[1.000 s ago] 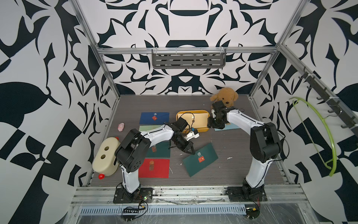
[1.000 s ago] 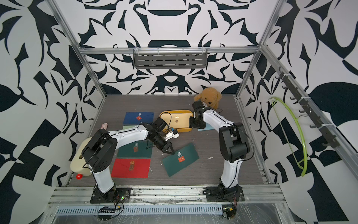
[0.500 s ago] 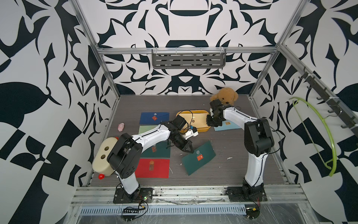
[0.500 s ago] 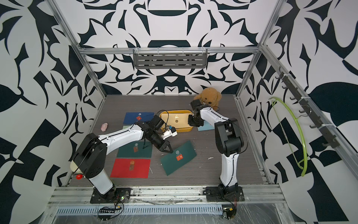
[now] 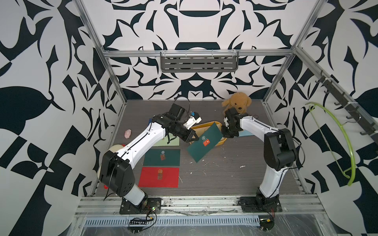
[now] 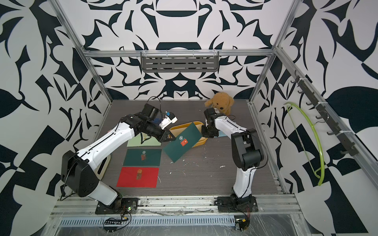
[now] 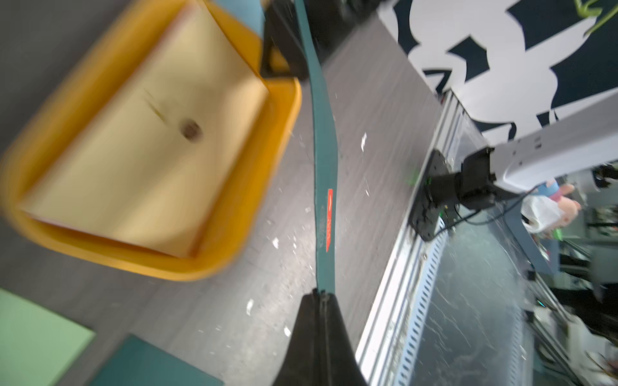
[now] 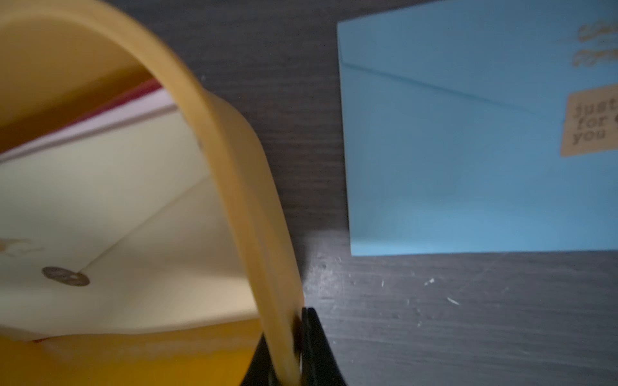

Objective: Put the sealed envelopes into the storage box
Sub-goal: Pick up the storage box at the center of the board, then place the envelope in the storage box.

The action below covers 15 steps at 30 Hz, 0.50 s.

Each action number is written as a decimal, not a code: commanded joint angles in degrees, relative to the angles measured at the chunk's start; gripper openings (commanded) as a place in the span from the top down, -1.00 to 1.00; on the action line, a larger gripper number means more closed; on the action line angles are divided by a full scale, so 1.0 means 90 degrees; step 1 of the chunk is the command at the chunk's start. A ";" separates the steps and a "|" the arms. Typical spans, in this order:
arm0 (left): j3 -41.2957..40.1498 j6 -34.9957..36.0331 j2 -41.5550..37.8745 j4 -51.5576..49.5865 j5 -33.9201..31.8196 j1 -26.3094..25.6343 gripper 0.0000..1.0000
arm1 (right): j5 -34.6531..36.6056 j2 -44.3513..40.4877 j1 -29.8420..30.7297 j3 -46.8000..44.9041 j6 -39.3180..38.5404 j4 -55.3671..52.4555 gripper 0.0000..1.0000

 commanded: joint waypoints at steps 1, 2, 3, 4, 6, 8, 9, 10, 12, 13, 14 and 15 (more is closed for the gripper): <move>0.0441 0.0416 0.0352 -0.0563 -0.0286 0.0110 1.00 | -0.0249 -0.0508 -0.0009 -0.0369 -0.0198 -0.0096 0.74; 0.0569 0.0495 0.0480 -0.0598 -0.0305 0.0133 1.00 | -0.0297 -0.0631 -0.0008 -0.0516 -0.0206 -0.0076 0.74; 0.0638 0.0545 0.0567 -0.0555 -0.0336 0.0147 1.00 | -0.0338 -0.0723 0.0001 -0.0622 -0.0210 -0.0073 0.74; 0.0730 0.0601 0.0680 -0.0530 -0.0392 0.0150 1.00 | -0.0396 -0.0810 0.0019 -0.0730 -0.0238 -0.0077 0.75; 0.1000 0.0774 0.0929 -0.0656 -0.0466 0.0152 1.00 | -0.0398 -0.0965 0.0074 -0.0900 -0.0278 -0.0092 0.75; 0.1255 0.0955 0.1205 -0.0798 -0.0492 0.0155 1.00 | -0.0404 -0.1076 0.0132 -0.1017 -0.0326 -0.0122 0.75; 0.1348 0.1039 0.1317 -0.0873 -0.0499 0.0153 1.00 | -0.0389 -0.1104 0.0155 -0.1049 -0.0343 -0.0141 0.75; 0.1431 0.1110 0.1433 -0.0914 -0.0512 0.0151 1.00 | -0.0376 -0.1124 0.0181 -0.1082 -0.0355 -0.0142 0.75; 0.1528 0.1227 0.1588 -0.0913 -0.0537 0.0154 1.00 | -0.0370 -0.1153 0.0229 -0.1127 -0.0390 -0.0151 0.75; 0.1538 0.1282 0.1641 -0.0875 -0.0524 0.0156 1.00 | -0.0371 -0.1161 0.0261 -0.1136 -0.0400 -0.0151 0.75; 0.1562 0.1337 0.1695 -0.0838 -0.0490 0.0142 1.00 | -0.0362 -0.1181 0.0282 -0.1130 -0.0408 -0.0151 0.75; 0.1593 0.1386 0.1740 -0.0833 -0.0468 0.0135 1.00 | -0.0346 -0.1185 0.0300 -0.1133 -0.0405 -0.0151 0.75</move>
